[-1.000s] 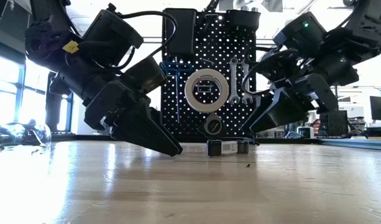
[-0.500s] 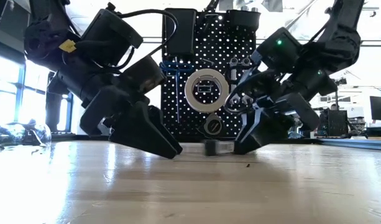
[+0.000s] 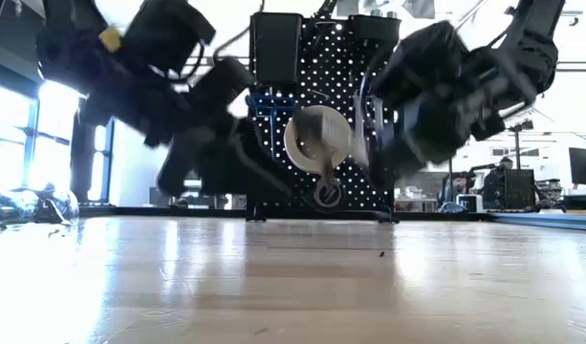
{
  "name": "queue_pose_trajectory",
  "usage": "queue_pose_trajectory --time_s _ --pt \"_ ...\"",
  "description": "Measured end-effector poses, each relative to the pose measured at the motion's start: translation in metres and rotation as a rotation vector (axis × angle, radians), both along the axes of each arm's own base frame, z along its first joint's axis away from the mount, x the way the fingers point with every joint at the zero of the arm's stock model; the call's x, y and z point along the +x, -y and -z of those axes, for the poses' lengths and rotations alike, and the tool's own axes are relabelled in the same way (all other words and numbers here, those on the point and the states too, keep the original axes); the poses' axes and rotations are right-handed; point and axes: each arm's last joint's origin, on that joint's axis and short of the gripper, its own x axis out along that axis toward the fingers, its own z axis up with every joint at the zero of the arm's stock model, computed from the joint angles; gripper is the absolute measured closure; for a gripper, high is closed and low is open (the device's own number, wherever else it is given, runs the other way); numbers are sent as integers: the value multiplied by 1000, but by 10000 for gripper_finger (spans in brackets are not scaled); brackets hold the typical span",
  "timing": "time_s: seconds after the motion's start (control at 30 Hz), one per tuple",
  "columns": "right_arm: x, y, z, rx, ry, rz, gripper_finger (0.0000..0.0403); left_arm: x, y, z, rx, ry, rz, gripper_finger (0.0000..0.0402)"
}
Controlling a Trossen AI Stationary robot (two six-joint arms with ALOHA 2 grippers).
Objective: Hang tools onto peg board
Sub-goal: Hang the black spring clamp on the peg board
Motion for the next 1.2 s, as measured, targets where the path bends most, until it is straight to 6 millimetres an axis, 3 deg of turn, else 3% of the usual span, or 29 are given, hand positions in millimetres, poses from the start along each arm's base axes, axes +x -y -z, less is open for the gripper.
queue_pose_trajectory --time_s 0.47,0.77,1.03,1.2 --pt "-2 -5 -78 160 535 -156 399 -8 6 -93 -36 446 273 159" --pt "2 -14 -88 180 586 -182 399 -9 5 -103 -45 527 272 158" --pt "15 -22 -85 195 537 -205 399 -3 8 -113 -91 550 372 158" --pt "20 -22 -85 195 536 -205 399 5 7 -117 -92 483 418 158"
